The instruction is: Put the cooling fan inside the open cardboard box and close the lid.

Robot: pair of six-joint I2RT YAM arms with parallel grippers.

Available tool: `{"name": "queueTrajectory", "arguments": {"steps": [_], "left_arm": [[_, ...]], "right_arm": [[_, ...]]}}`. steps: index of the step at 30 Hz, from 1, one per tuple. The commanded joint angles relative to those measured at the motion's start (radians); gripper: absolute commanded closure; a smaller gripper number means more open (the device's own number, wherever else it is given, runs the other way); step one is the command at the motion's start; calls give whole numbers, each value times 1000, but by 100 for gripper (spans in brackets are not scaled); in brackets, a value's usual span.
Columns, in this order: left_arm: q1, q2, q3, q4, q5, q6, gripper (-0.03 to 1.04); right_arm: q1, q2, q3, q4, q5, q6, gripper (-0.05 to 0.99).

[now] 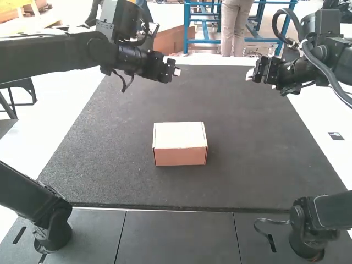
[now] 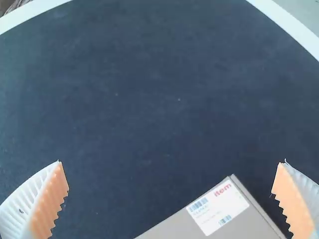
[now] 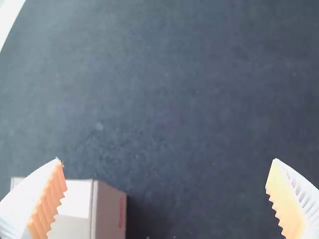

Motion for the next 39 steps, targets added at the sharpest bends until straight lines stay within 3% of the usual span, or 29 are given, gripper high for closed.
{"name": "queueTrajectory", "arguments": {"steps": [1, 4, 11, 14, 29, 34, 39], "left_arm": [[34, -44, -34, 15, -15, 14, 4], [61, -116, -105, 79, -13, 24, 4], [120, -328, -385, 426, -30, 47, 4], [147, -421, -505, 530, -30, 47, 4], [255, -747, -899, 705, -33, 50, 4], [262, -885, -1030, 753, -35, 60, 4], [262, -1043, -1117, 747, -33, 63, 4]], "right_arm": [[-14, -61, -17, 65, -11, -16, 2], [-16, -86, -53, 131, -5, -27, 2], [-14, -163, -196, 286, 60, -53, 2], [-14, -204, -271, 369, 92, -54, 2], [-19, -463, -667, 679, 152, -119, 2], [-19, -571, -783, 767, 184, -168, 2], [-19, -689, -879, 770, 193, -223, 2]]}}
